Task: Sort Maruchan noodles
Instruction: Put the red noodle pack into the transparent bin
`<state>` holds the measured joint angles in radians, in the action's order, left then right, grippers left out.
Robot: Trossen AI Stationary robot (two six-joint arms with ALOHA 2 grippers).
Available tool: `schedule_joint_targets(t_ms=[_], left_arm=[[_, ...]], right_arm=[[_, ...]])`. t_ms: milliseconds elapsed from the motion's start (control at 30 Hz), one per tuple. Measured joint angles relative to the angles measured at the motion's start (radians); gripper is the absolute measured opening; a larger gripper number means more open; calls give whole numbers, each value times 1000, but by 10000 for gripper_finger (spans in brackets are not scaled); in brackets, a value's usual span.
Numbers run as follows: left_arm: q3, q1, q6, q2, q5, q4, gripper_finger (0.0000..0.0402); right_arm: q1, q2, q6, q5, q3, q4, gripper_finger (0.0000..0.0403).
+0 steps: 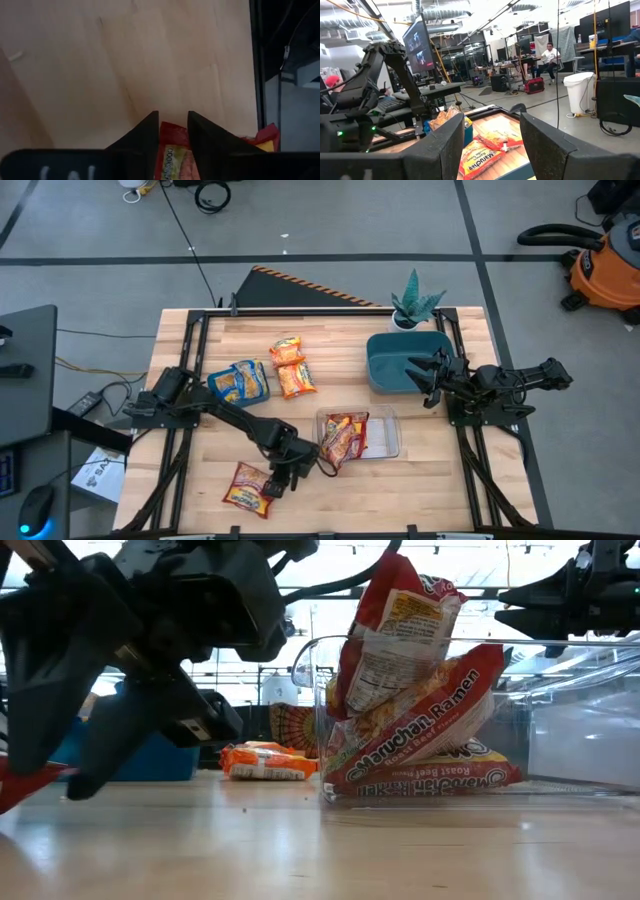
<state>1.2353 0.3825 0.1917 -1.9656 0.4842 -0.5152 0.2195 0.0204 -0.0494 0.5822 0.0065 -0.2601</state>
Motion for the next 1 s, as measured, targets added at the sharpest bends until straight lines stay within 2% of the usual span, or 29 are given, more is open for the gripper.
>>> schedule_joint_targets(t_ms=[200, 367, 567, 800, 1000], left_arm=[[0, 0, -48, 0, 11, -8, 64], [0, -5, -73, 0, 11, -22, 11], [10, -26, -67, 35, 13, -70, 5], [96, -49, -65, 170, 6, -134, 3], [146, -50, -69, 298, -99, -179, 2]], right_arm=[[0, 0, 0, 0, 0, 0, 199], [0, 0, 0, 0, 0, 0, 199], [0, 0, 0, 0, 0, 0, 199], [0, 0, 0, 0, 0, 0, 199], [0, 0, 0, 0, 0, 0, 199]])
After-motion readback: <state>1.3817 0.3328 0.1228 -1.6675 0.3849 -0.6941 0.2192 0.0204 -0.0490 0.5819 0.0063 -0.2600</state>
